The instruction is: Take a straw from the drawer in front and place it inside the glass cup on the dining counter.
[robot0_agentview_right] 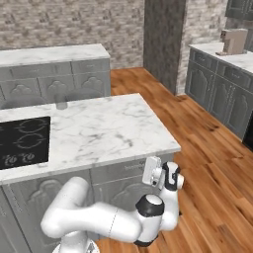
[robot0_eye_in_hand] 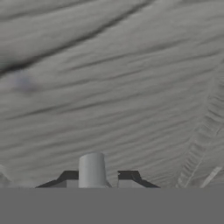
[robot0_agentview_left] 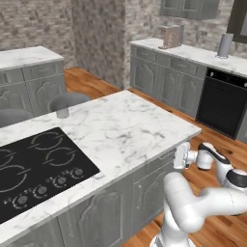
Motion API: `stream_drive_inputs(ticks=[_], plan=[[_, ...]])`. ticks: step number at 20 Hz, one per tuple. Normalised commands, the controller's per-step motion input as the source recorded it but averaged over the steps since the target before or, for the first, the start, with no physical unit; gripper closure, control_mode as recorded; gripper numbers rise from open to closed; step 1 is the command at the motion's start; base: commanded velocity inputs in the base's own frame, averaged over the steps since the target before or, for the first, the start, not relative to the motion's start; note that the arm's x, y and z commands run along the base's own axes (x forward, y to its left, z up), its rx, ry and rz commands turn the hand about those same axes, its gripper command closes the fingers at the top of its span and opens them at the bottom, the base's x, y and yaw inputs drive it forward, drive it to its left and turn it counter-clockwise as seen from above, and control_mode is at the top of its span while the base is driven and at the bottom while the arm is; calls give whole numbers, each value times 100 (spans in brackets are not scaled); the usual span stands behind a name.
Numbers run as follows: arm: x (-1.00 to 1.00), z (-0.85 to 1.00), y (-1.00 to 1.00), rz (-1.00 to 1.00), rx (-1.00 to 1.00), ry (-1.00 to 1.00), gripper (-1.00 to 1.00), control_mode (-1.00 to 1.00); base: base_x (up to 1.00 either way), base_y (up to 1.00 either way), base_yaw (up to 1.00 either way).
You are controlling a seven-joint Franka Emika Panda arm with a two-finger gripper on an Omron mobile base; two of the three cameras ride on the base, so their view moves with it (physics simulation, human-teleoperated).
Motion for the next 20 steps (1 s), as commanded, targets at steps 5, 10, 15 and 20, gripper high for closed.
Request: stream_drive_inputs(ticks=[5,10,15,20], plan=[[1,-66,5,-45,-2,0,100,-100,0,0,0],[-1,-86,-20,-41,-5,0,100,-100,0,0,0],[-40,-88,-91,-23,-7,0,100,-100,0,0,0],[-76,-79,-100,-2,-13,0,100,-100,0,0,0]])
